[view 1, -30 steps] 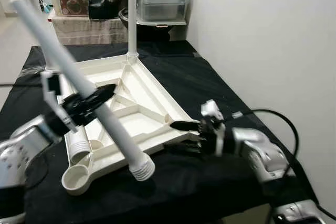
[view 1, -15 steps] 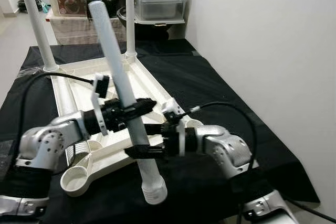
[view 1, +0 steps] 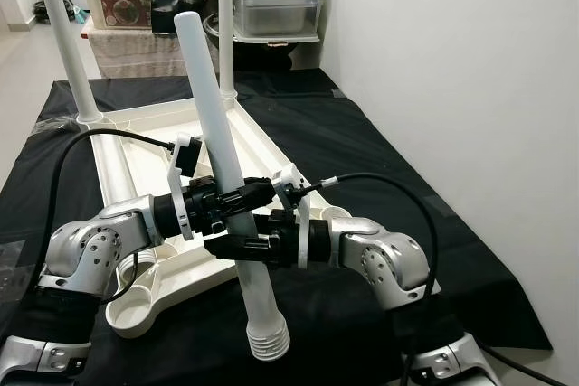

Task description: Building children table

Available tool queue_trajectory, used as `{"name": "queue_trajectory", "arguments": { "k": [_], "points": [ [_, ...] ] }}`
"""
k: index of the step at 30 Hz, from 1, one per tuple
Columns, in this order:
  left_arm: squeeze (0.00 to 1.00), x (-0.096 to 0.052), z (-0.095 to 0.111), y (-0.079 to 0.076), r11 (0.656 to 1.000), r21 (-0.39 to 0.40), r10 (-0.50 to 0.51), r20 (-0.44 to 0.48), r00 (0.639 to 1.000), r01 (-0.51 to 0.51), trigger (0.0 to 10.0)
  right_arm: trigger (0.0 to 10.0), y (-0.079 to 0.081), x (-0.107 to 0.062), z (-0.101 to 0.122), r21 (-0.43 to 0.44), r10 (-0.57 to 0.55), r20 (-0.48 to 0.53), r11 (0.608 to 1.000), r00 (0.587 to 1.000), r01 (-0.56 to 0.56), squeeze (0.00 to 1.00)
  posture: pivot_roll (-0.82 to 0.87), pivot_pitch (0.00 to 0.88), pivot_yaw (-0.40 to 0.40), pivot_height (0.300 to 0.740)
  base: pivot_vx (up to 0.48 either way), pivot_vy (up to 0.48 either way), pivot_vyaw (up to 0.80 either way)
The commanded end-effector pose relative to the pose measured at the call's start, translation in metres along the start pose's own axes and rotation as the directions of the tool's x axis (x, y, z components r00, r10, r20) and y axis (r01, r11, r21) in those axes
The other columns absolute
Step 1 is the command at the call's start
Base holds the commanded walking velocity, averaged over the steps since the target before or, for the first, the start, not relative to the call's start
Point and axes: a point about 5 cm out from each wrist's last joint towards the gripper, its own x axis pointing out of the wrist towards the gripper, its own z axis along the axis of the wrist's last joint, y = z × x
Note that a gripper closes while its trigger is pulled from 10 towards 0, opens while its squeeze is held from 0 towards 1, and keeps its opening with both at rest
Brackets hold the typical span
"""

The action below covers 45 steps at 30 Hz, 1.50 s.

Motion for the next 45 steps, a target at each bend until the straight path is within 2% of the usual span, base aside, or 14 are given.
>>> {"name": "queue_trajectory", "arguments": {
  "k": [1,4,5,6,13,21,22,28,30,31,33,35,41,45],
  "points": [
    [0.0,0.005,0.001,-0.002,0.998,0.065,-0.012,0.006,1.0,0.011,10.0,0.0,0.004,0.003,-0.009,0.036,0.013,-0.04,0.999,0.999,-0.012,0.0,-0.02,0.0,-0.06,0.74,0.0,0.0,0.0],
    [0.0,0.005,0.001,-0.003,0.996,0.093,-0.017,0.01,1.0,0.016,10.0,0.0,0.004,0.002,-0.009,0.037,0.011,-0.041,0.999,0.999,-0.009,0.0,-0.02,0.0,-0.06,0.74,0.0,0.0,0.0],
    [0.6,0.004,0.002,-0.002,0.993,0.115,-0.017,0.011,1.0,0.016,10.0,0.0,0.004,0.001,-0.009,0.035,0.008,-0.045,0.999,0.999,-0.007,0.0,-0.01,0.0,-0.062,0.74,0.0,0.0,0.0],
    [1.0,0.003,0.004,-0.001,0.991,0.137,-0.011,0.015,1.0,0.009,10.0,0.0,0.003,-0.002,-0.01,0.03,0.005,-0.057,1.0,0.998,-0.003,0.0,-0.01,0.0,-0.063,0.74,0.0,0.0,0.0],
    [1.0,-0.003,0.014,-0.003,0.988,0.155,-0.015,0.032,0.999,0.009,10.0,0.0,0.0,-0.008,-0.012,0.016,-0.03,-0.081,0.999,0.996,0.031,0.0,-0.01,0.0,-0.064,0.74,0.0,0.0,0.0],
    [0.97,-0.03,0.044,0.001,0.973,0.182,0.108,0.191,0.976,-0.143,10.0,0.0,-0.026,-0.025,0.007,-0.002,-0.213,0.022,0.977,0.977,0.213,0.0,-0.01,0.0,-0.067,0.74,0.0,0.0,0.0],
    [0.0,-0.038,0.047,-0.001,0.969,0.178,0.125,0.237,0.964,-0.17,10.0,0.0,-0.033,-0.032,0.013,0.0,-0.262,0.053,0.965,0.964,0.262,0.0,-0.01,0.0,-0.07,0.74,0.0,0.0,0.0],
    [0.0,-0.067,0.053,-0.018,0.956,0.155,0.169,0.403,0.9,-0.249,10.0,0.0,-0.059,-0.059,0.035,0.013,-0.457,0.165,0.887,0.874,0.462,0.0,0.0,0.0,-0.083,0.74,0.0,0.0,0.0],
    [0.0,-0.074,0.046,-0.023,0.957,0.124,0.187,0.433,0.882,-0.264,10.0,0.0,-0.069,-0.068,0.045,0.048,-0.538,0.219,0.839,0.814,0.542,0.0,0.0,0.0,-0.088,0.74,0.0,0.0,0.0],
    [0.0,-0.074,0.046,-0.023,0.957,0.124,0.187,0.433,0.882,-0.264,10.0,0.0,-0.069,-0.068,0.045,0.048,-0.538,0.219,0.839,0.814,0.542,0.0,0.0,0.0,-0.088,0.74,0.0,0.0,0.0],
    [0.0,-0.072,0.007,-0.009,0.933,0.071,0.315,0.314,0.896,-0.353,10.0,0.0,-0.076,-0.07,0.061,0.12,-0.606,0.304,0.79,0.735,0.602,0.0,0.02,0.0,-0.096,0.74,0.0,0.0,0.0],
    [0.0,-0.068,-0.006,-0.006,0.929,0.053,0.34,0.267,0.902,-0.366,10.0,0.0,-0.076,-0.067,0.068,0.141,-0.615,0.335,0.782,0.714,0.607,0.0,0.02,0.0,-0.095,0.74,0.0,0.0,0.0],
    [0.0,-0.045,-0.038,-0.004,0.959,0.02,0.281,0.084,0.956,-0.284,10.0,0.0,-0.041,-0.028,0.103,0.092,-0.42,0.48,0.897,0.77,0.432,0.0,0.0,0.0,-0.077,0.74,0.0,0.0,0.0],
    [0.0,-0.041,-0.045,0.0,0.962,0.038,0.271,0.013,0.963,-0.271,10.0,0.0,-0.024,-0.011,0.112,0.053,-0.334,0.5,0.933,0.799,0.357,0.0,-0.01,0.0,-0.067,0.74,0.0,0.0,0.0]
  ]
}}
